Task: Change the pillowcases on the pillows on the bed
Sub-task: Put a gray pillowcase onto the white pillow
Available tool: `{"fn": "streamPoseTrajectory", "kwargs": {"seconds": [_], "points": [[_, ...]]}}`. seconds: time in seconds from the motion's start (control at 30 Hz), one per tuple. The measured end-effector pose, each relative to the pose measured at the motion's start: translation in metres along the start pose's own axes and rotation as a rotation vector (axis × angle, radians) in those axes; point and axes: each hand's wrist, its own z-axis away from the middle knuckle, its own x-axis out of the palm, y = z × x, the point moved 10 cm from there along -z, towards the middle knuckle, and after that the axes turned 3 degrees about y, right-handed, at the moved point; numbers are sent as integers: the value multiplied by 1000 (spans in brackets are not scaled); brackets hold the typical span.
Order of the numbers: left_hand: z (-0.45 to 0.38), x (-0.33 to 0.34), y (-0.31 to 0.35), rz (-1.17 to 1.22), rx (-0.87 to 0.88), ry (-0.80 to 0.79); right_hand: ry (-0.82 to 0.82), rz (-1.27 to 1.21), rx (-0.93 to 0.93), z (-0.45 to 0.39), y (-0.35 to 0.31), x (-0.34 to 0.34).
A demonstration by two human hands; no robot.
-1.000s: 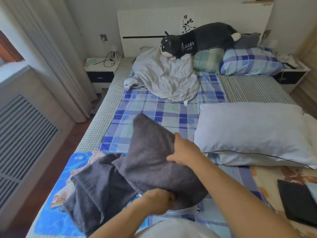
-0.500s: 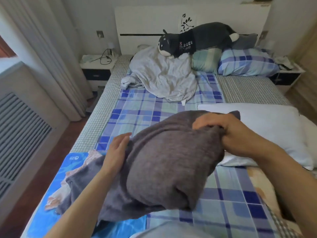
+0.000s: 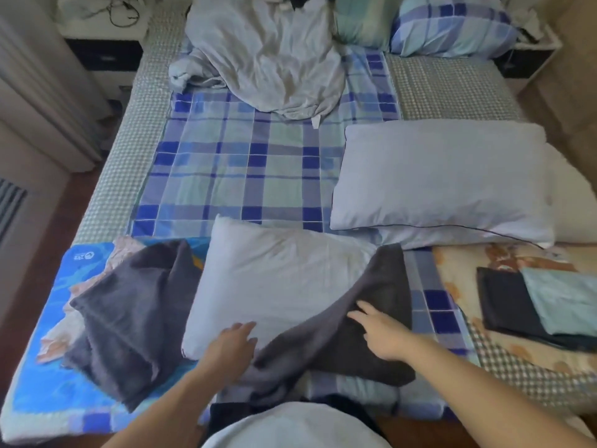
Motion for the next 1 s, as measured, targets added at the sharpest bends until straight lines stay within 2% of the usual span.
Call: {"fn": "streamPoseTrajectory", "kwargs": {"seconds": [0.07, 0.2, 0.3, 0.4, 0.5, 0.6, 0.67, 0.73, 0.8, 0.83, 0.9, 0.93, 1.0], "points": [[-10, -5, 11, 54, 27, 43, 65, -20, 10, -9, -9, -12], [-34, 10, 57, 211, 135, 28, 214, -25, -35, -32, -30, -44], [-49, 16, 78, 257, 111, 66, 150, 68, -31, -54, -25, -47], [-51, 26, 98, 291, 109, -121, 133, 250, -88, -62, -20, -55], [-30, 37, 132, 188, 280, -325, 226, 411, -149, -58, -21, -68], [-18, 32, 143, 204, 345, -300, 220, 505, -180, -52, -16, -62], [-17, 29, 146, 254, 400, -261, 179, 488, -183, -51, -16, -58], [-16, 32, 143, 414, 366, -358, 194, 430, -171, -52, -21, -61], [-14, 34, 141, 578, 252, -466, 217, 333, -149, -53, -23, -66], [-20, 32, 136, 671, 176, -451, 208, 278, -145, -55, -22, -65], [-37, 21, 119, 774, 62, -255, 157, 174, -157, -60, -22, -64], [-45, 14, 106, 734, 47, -140, 131, 134, -160, -63, -22, -65], [-58, 12, 70, 486, -48, -71, 80, 57, -121, -71, -19, -64]]}}
